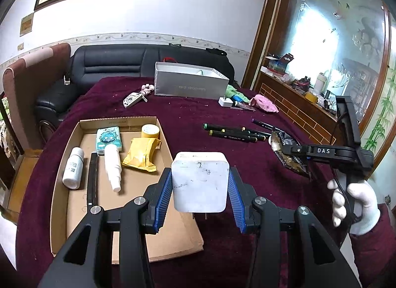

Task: Organize objects
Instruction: 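Carry charger and snack bag to the tray and release them with both tools, then move both tools back over the scattered markers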

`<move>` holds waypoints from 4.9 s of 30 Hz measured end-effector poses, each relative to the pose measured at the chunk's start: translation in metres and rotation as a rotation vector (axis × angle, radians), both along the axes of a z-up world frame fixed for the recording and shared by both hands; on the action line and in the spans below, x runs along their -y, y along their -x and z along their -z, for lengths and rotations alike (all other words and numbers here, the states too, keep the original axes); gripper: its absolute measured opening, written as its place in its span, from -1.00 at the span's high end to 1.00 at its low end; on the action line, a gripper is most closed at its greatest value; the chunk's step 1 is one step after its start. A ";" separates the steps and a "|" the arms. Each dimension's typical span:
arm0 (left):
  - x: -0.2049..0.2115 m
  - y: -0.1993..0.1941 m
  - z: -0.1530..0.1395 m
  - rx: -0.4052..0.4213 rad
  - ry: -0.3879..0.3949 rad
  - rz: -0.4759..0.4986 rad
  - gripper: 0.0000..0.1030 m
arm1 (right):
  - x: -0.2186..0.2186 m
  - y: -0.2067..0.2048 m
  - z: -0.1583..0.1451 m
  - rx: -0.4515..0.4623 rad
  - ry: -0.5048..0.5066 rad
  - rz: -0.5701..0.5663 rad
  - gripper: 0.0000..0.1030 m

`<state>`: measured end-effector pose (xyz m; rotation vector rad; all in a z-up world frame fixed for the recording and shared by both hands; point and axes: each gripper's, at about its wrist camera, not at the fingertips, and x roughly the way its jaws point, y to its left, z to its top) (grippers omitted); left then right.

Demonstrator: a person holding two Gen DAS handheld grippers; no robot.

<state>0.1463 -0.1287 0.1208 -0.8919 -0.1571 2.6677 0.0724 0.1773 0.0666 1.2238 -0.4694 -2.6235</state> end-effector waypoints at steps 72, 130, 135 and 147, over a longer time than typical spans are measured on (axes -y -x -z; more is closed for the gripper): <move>0.126 0.174 0.073 0.341 0.130 -0.258 0.24 | 0.274 0.070 0.052 0.181 -0.136 -0.397 0.54; -0.090 0.042 -0.006 0.204 -0.254 0.126 -0.73 | -0.040 -0.116 -0.064 -0.436 -0.195 0.382 -1.00; -0.102 0.054 0.017 0.308 -0.236 0.120 -0.73 | -0.055 -0.100 -0.050 -0.362 -0.195 0.357 -1.00; -0.131 0.061 0.031 0.292 -0.046 0.119 -0.73 | -0.079 -0.068 -0.035 -0.299 -0.209 0.343 -1.00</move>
